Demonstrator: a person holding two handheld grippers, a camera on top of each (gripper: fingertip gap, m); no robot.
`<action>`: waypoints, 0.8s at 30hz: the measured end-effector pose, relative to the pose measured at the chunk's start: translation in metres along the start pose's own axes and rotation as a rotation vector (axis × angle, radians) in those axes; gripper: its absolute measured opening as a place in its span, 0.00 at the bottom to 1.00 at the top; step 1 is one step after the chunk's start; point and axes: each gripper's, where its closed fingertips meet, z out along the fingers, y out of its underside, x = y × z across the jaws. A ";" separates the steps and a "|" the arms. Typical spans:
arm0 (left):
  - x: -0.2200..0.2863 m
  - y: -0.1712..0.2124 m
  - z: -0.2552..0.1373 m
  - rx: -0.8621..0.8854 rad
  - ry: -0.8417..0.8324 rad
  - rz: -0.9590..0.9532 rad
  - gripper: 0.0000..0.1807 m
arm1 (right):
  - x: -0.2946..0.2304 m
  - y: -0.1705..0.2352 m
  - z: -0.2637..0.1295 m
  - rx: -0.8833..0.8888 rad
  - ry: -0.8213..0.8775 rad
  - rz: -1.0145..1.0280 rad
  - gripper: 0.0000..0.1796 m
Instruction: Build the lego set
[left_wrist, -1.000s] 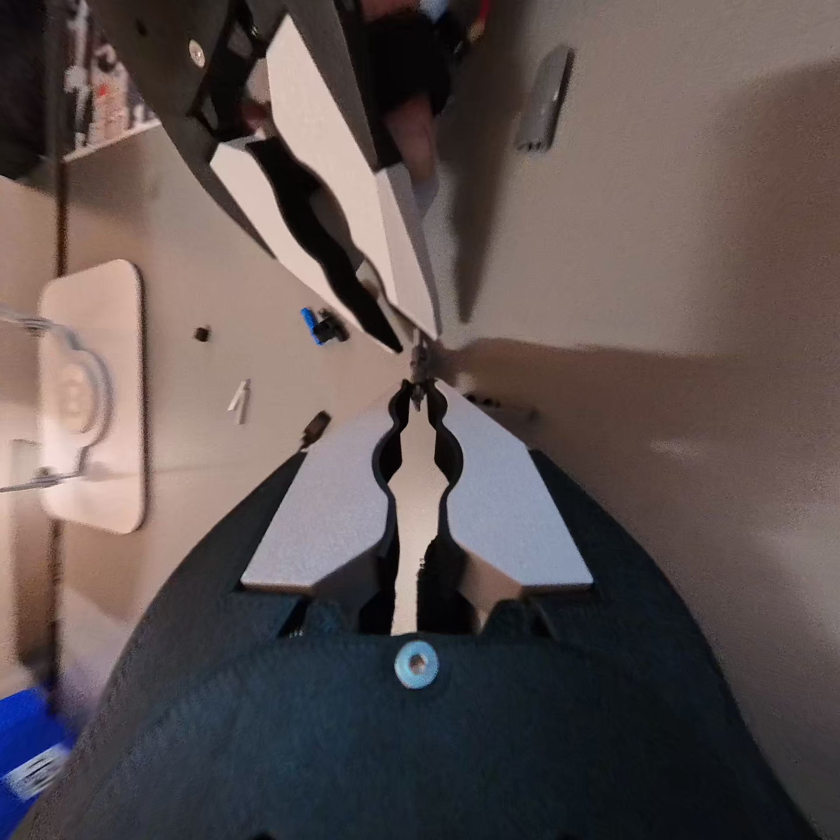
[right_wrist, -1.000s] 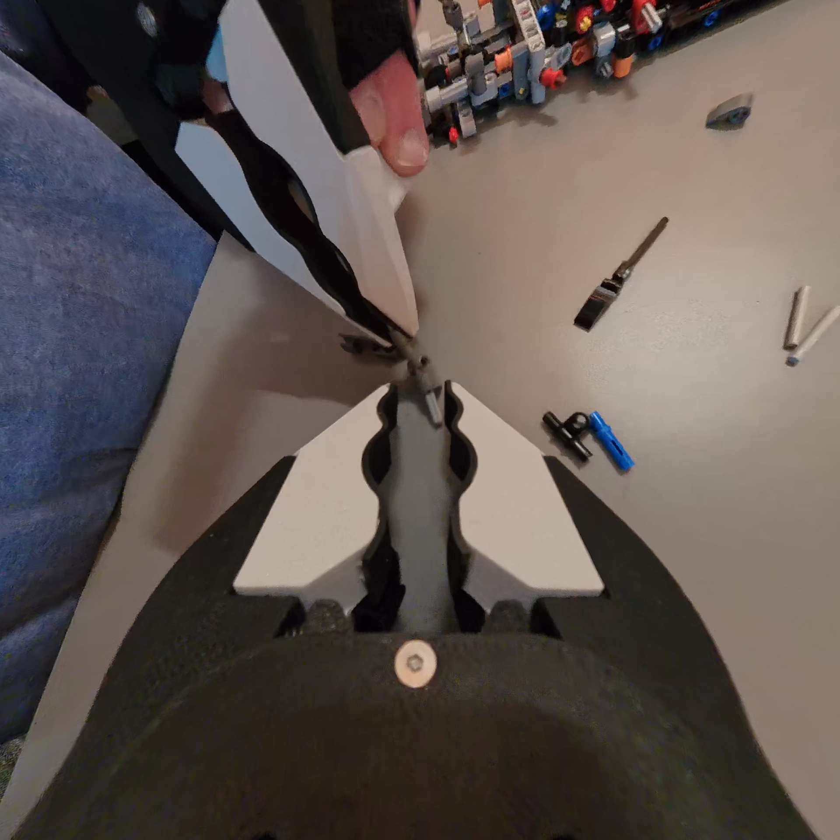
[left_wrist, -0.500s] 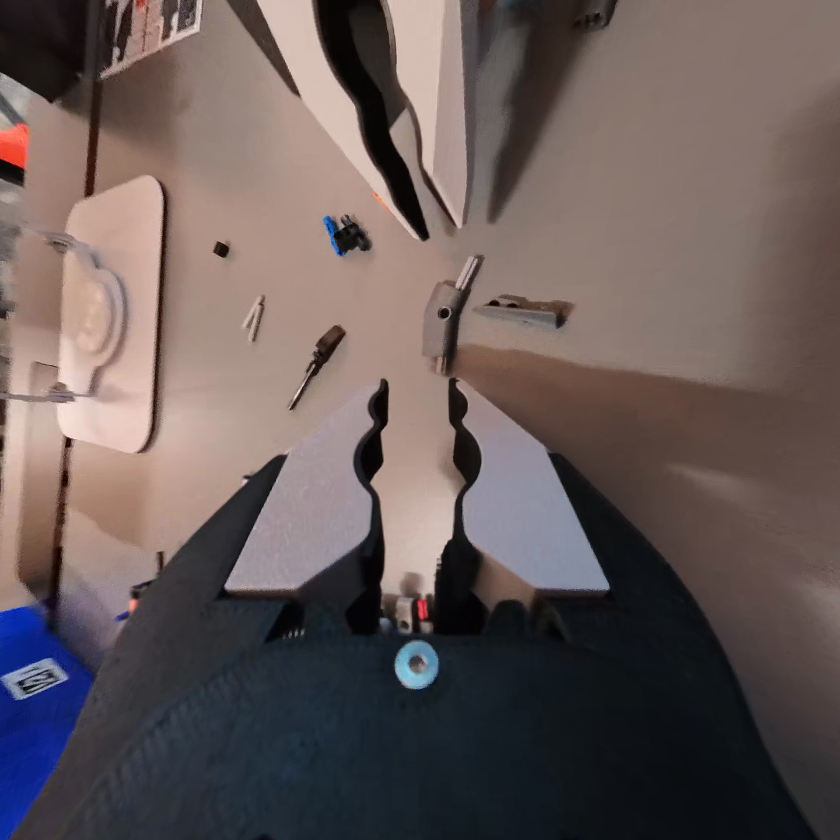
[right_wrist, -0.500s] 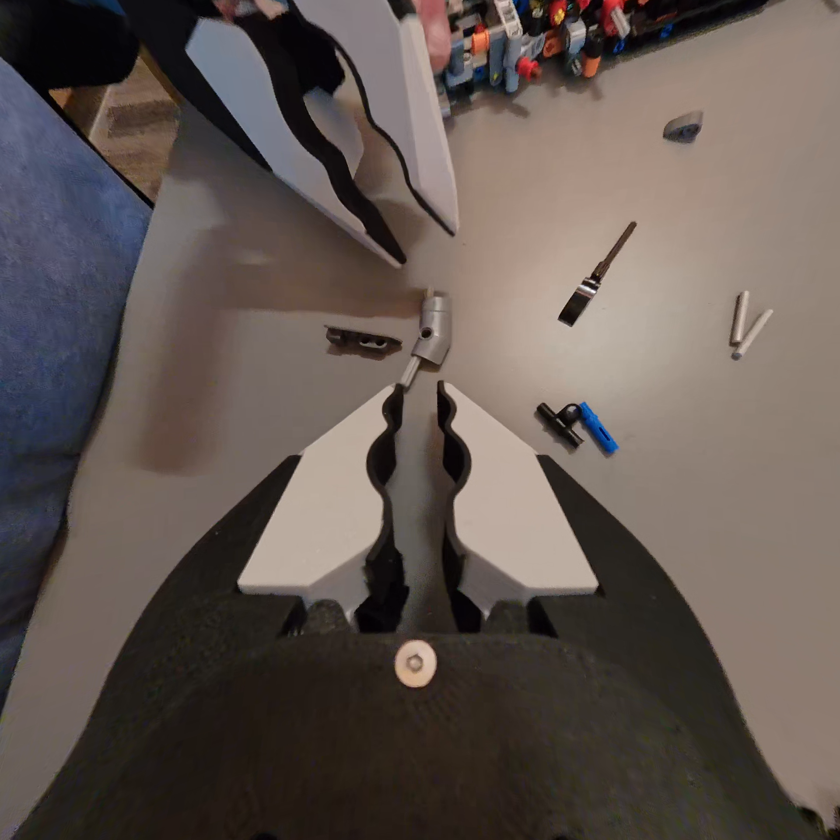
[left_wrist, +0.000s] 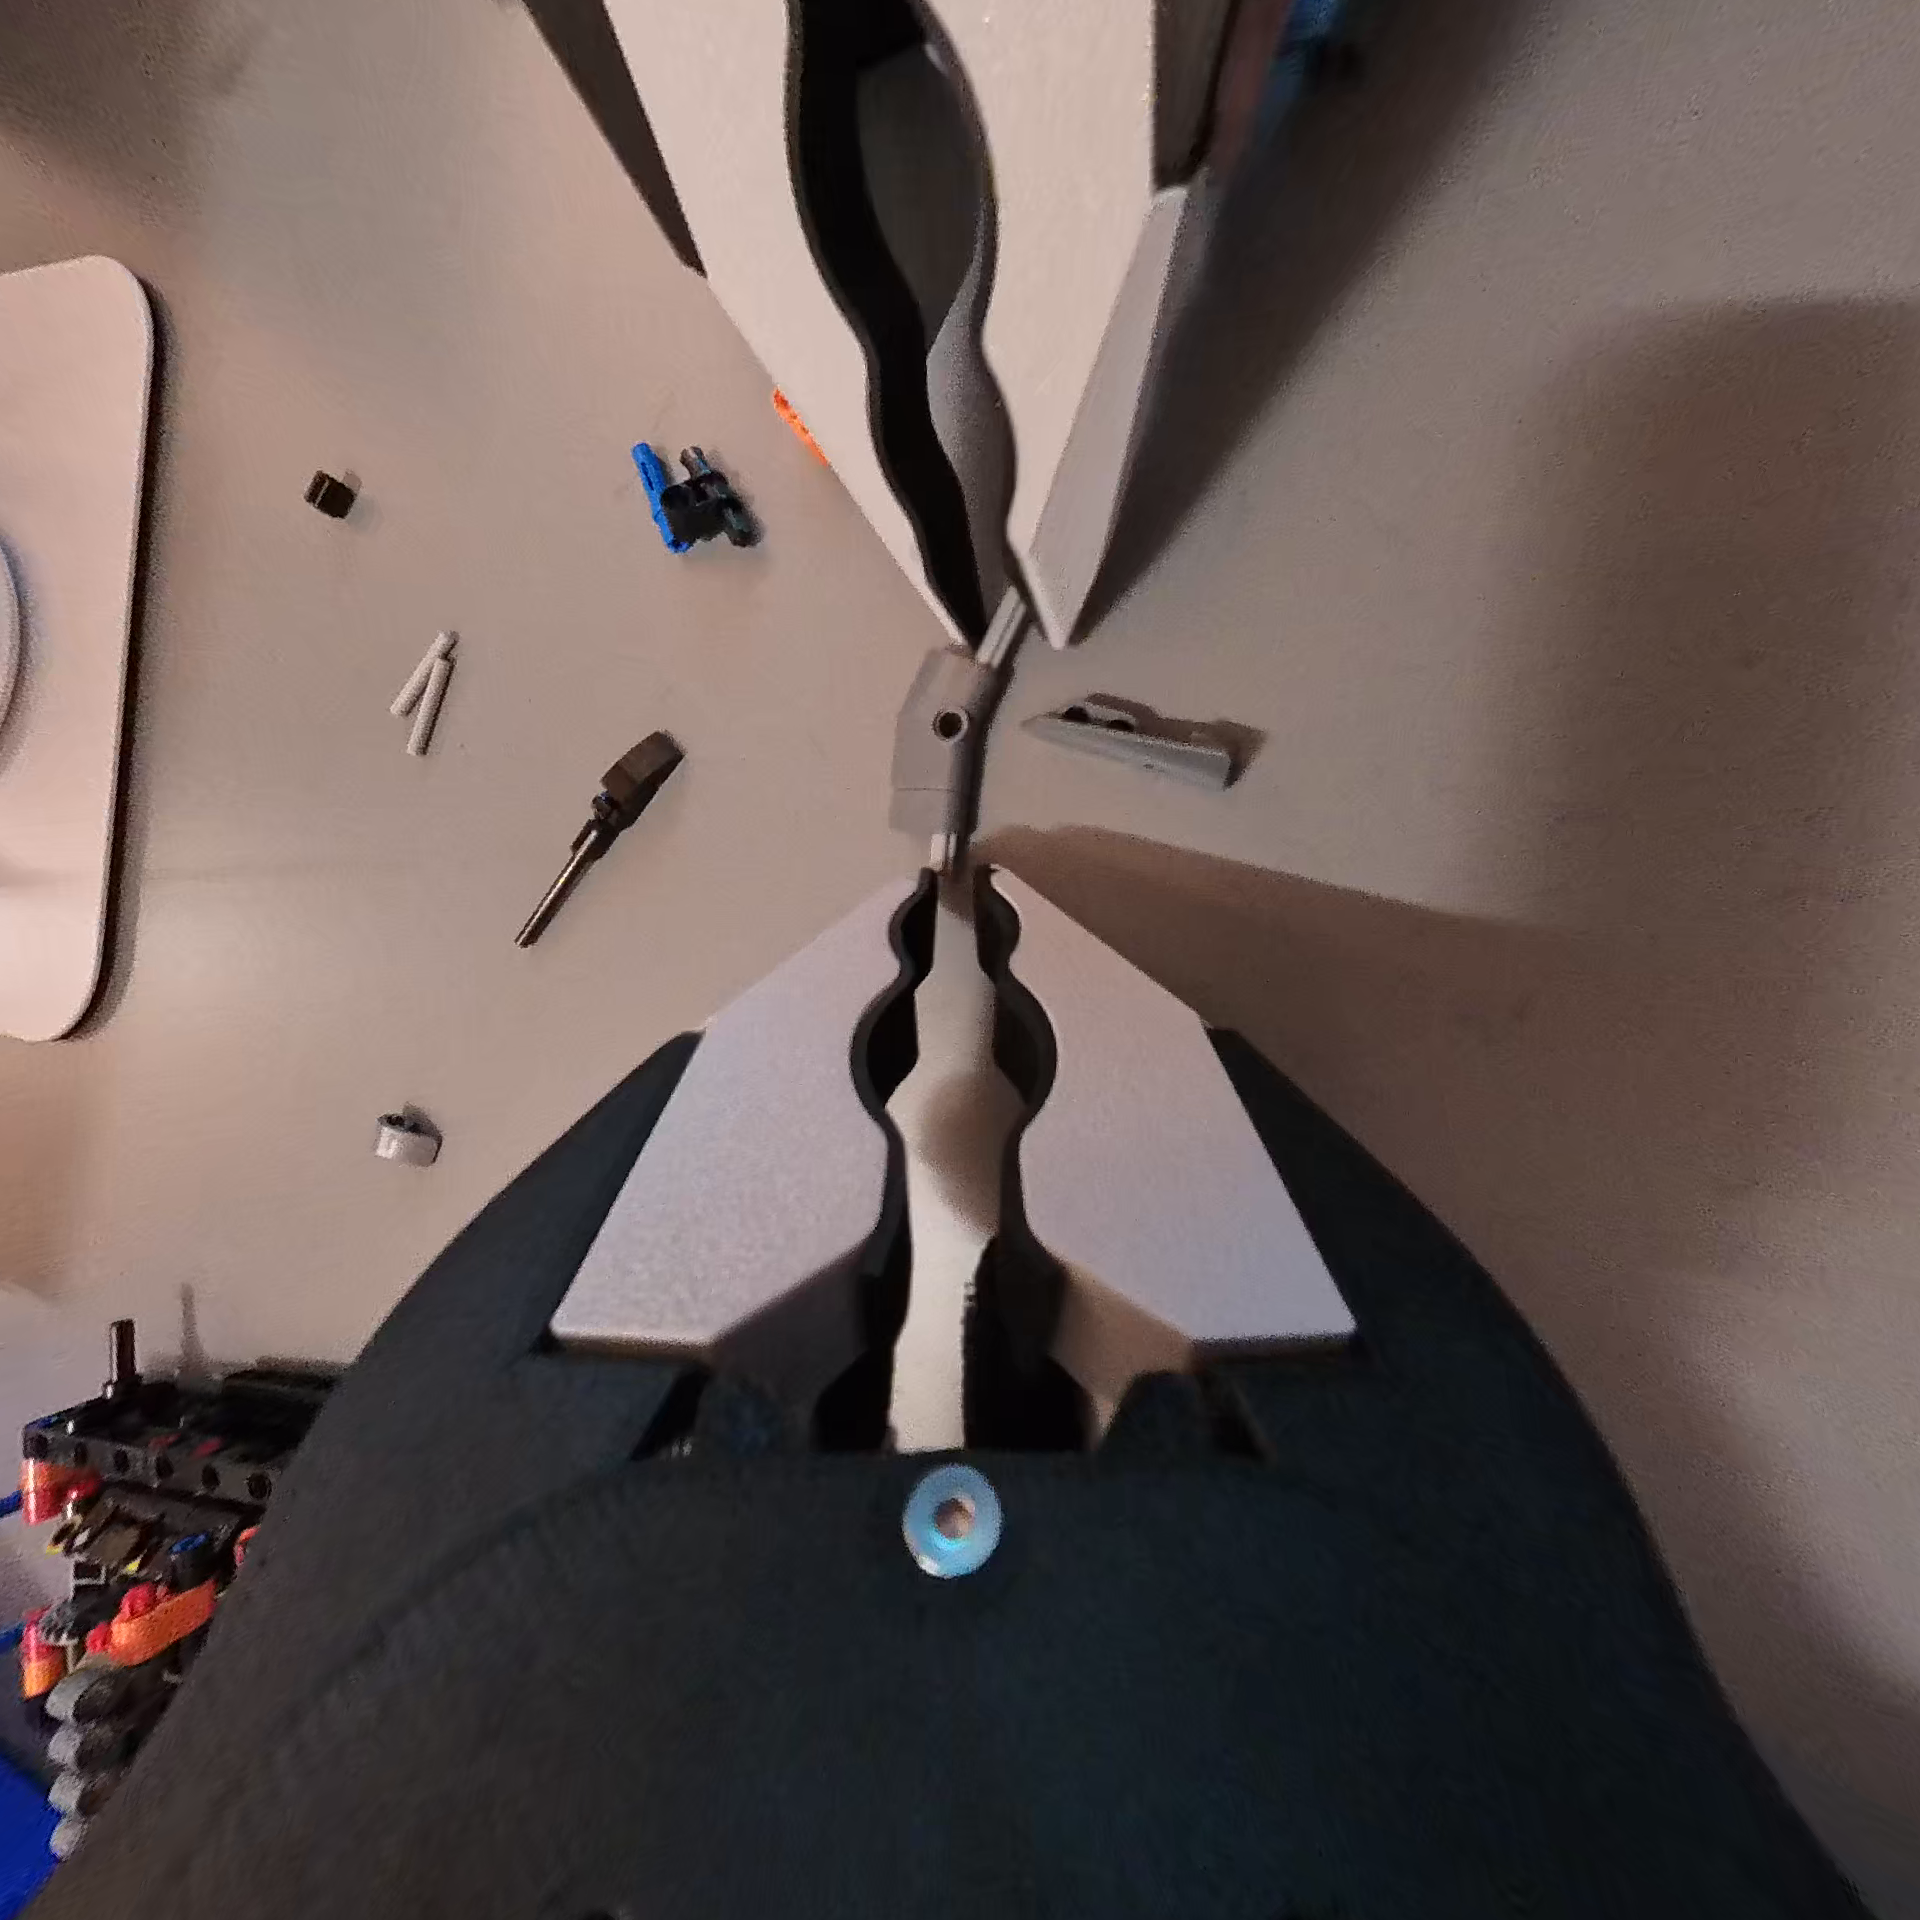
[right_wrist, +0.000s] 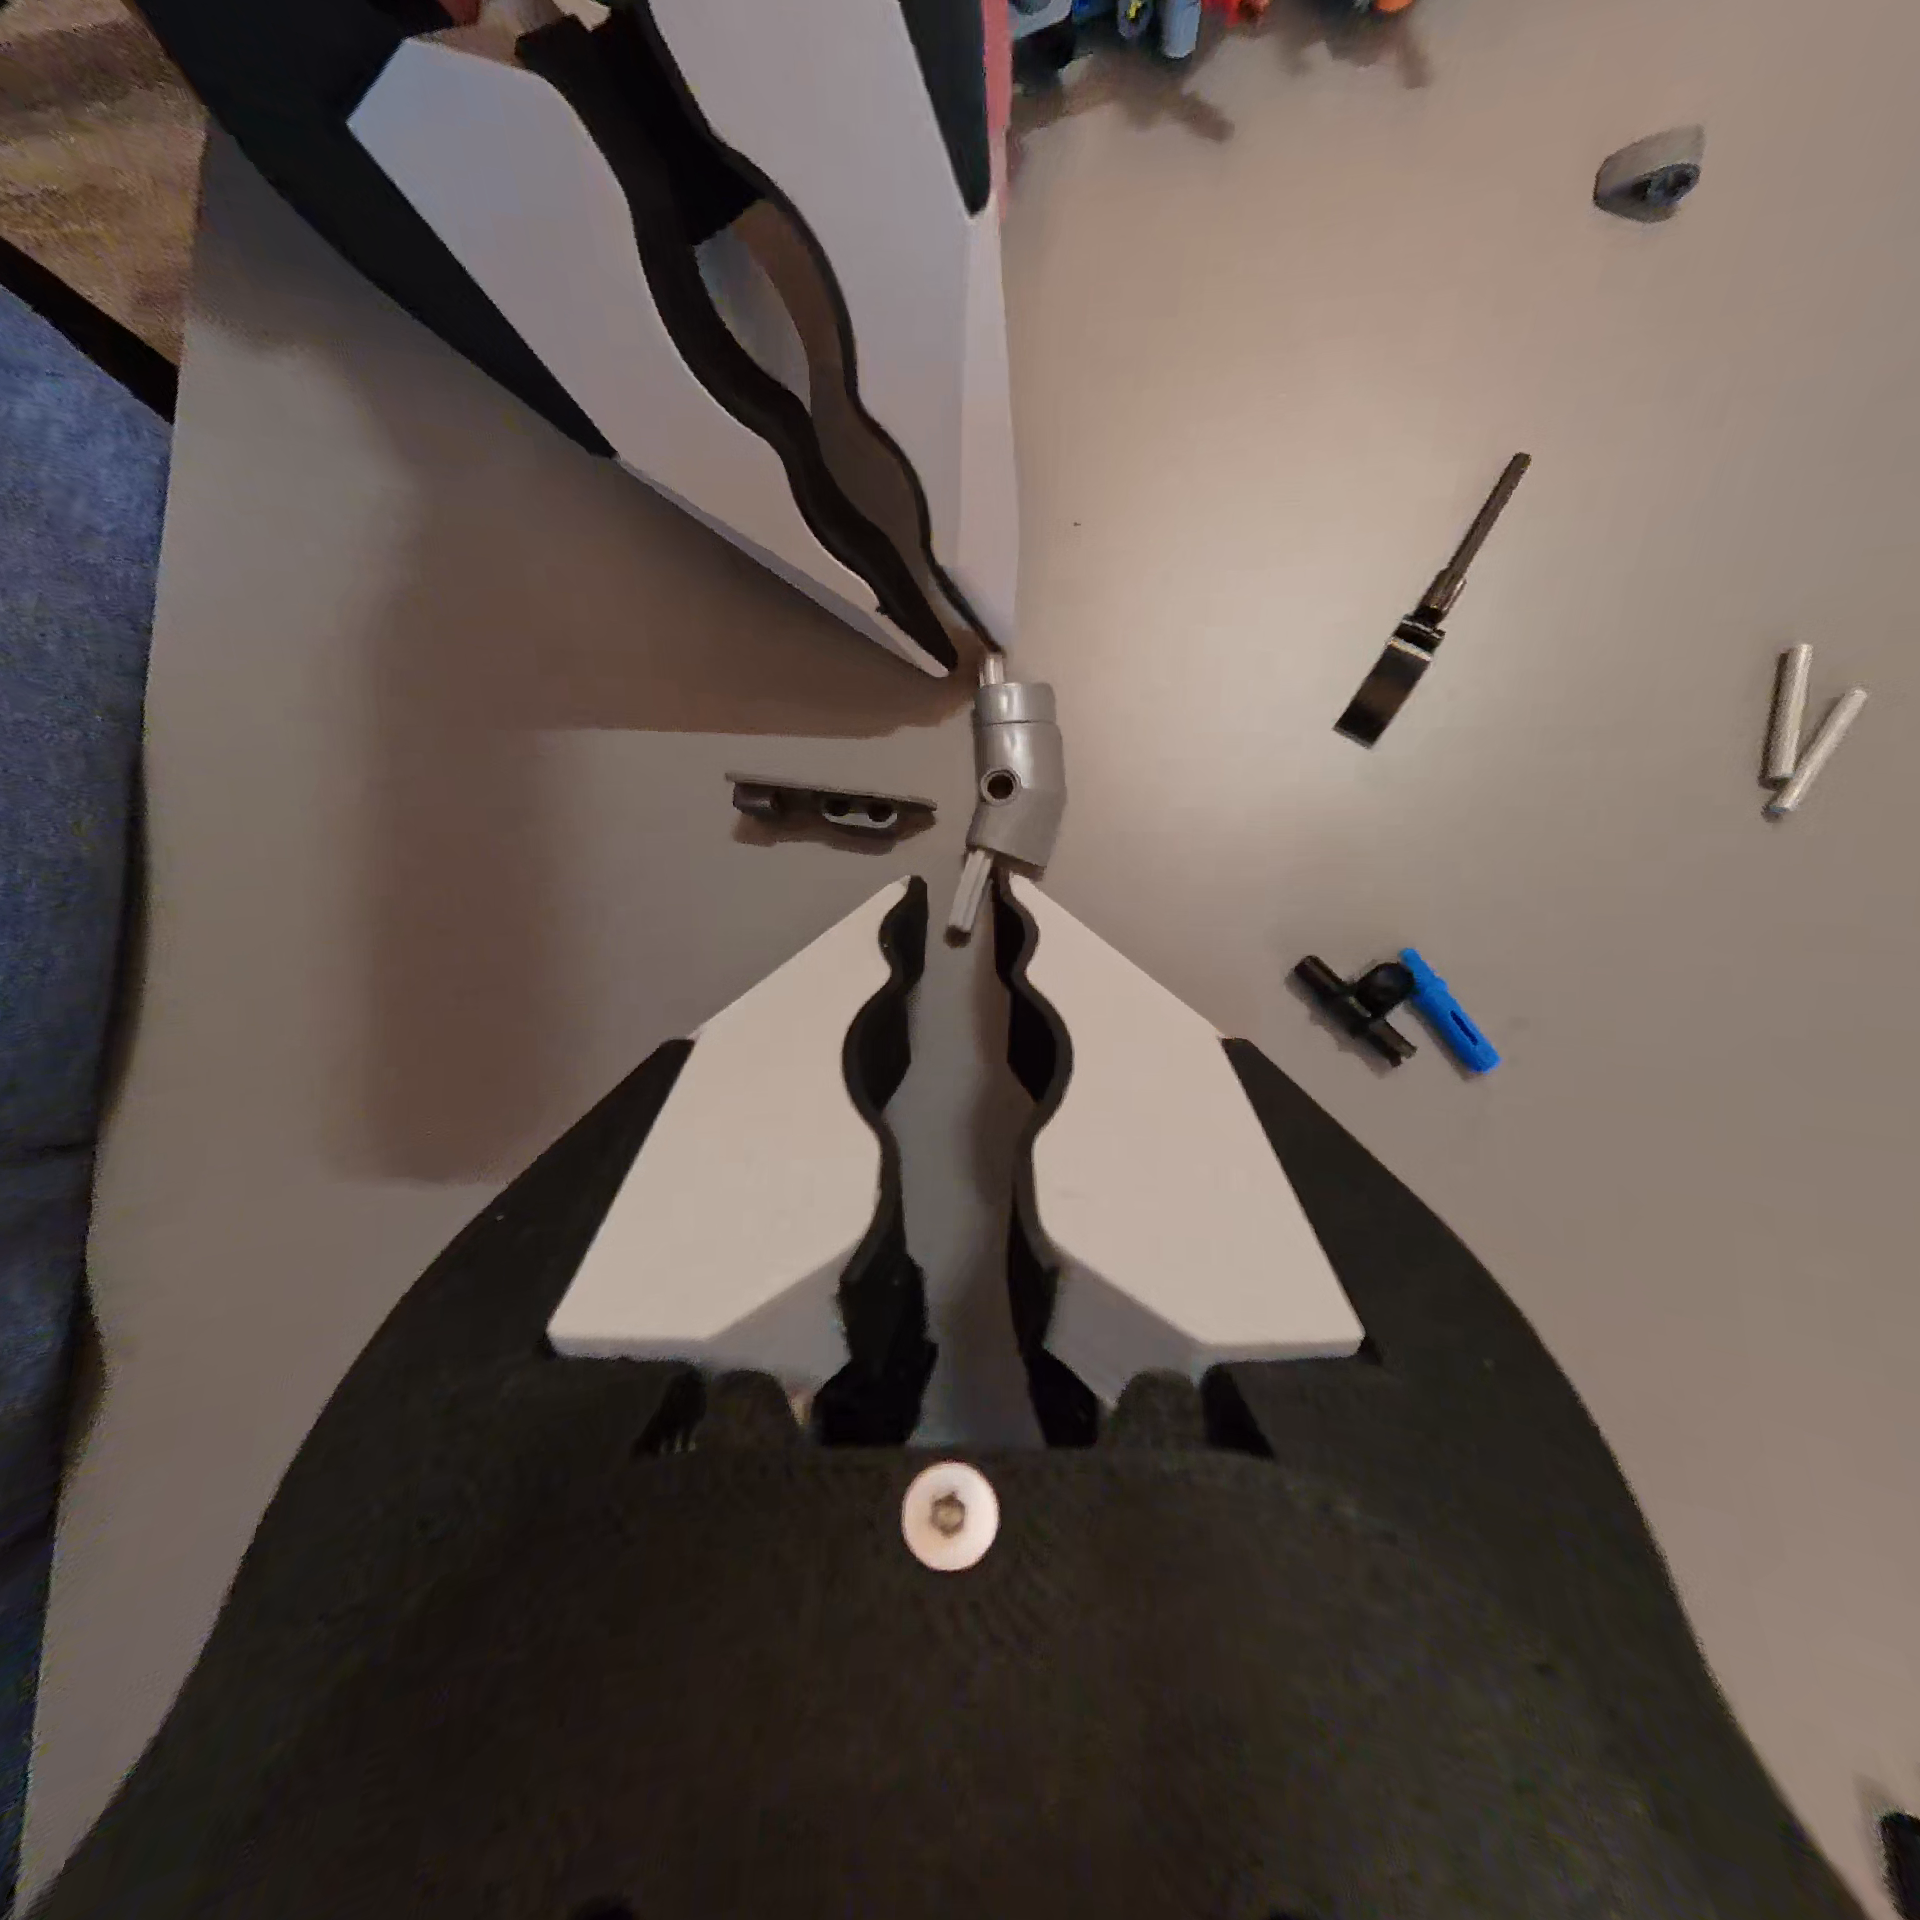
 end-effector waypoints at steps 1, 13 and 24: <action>0.000 0.000 0.000 0.000 -0.003 0.003 0.02 | 0.001 0.000 0.000 -0.004 0.013 0.001 0.05; 0.004 0.005 -0.004 0.007 -0.056 -0.041 0.00 | 0.007 -0.007 0.006 0.010 0.095 0.006 0.02; -0.020 0.002 -0.032 0.134 -0.182 -0.166 0.12 | 0.013 -0.024 0.004 0.051 0.139 0.001 0.06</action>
